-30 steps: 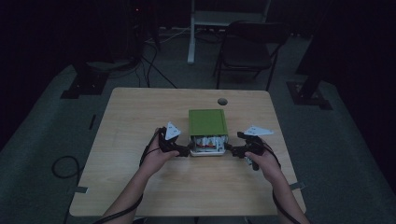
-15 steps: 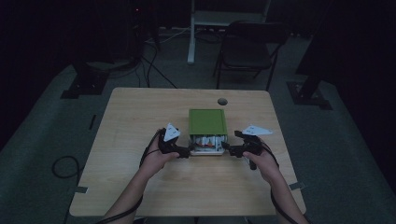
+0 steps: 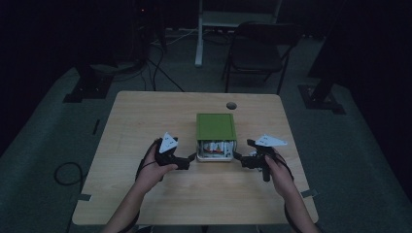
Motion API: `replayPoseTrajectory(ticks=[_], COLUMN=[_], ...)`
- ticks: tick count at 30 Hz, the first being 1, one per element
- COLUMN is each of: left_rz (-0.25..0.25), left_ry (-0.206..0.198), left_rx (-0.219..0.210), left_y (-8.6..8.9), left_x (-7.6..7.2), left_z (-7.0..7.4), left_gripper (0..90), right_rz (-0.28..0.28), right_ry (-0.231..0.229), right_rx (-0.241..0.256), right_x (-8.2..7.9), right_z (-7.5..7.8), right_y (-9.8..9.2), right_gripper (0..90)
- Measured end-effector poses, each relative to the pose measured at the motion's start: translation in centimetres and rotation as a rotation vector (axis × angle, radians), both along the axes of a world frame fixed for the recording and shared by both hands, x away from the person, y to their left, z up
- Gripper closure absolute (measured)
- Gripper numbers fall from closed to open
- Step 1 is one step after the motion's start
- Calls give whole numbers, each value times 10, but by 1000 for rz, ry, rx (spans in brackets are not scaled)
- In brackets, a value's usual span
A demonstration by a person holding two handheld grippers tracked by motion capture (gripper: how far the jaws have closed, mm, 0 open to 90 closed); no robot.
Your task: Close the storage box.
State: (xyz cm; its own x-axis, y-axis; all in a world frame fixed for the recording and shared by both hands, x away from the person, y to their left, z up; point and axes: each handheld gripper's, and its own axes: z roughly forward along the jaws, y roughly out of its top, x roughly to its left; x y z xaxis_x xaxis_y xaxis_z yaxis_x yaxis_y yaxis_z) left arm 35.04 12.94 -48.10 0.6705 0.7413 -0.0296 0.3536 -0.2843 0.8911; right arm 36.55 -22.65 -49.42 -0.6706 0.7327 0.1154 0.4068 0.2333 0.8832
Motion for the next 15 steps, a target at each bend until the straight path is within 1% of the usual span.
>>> replayPoseTrajectory(ticks=[1,2,4,6,7,11,13,15], left_rz=[0,6,7,7,15,21,27,35], left_ry=[0,-6,-5,-2,3,3,4,10], left_rx=[0,-2,-3,2,10,9,14,7], left_y=[0,1,1,2,3,4,5,8], left_x=[0,-1,-1,-2,-1,-1,0,1], left_z=[0,1,0,-1,-3,-3,-3,-3], left_gripper=[43,43,43,43,43,43,43,43], right_rz=[0,-10,-20,-21,-24,-36,-44,-61], right_ry=[0,-2,-3,-4,-5,-7,-3,2], right_rx=[0,-11,-17,-18,-25,-29,-34,-40], right_x=[0,-1,-2,-3,-4,-6,-6,-6], right_z=[0,0,-1,-1,-2,-3,-4,-5], right_y=[0,-2,-3,-4,-6,-10,-13,-15], right_gripper=[128,128,128,128,127,128,128,128])
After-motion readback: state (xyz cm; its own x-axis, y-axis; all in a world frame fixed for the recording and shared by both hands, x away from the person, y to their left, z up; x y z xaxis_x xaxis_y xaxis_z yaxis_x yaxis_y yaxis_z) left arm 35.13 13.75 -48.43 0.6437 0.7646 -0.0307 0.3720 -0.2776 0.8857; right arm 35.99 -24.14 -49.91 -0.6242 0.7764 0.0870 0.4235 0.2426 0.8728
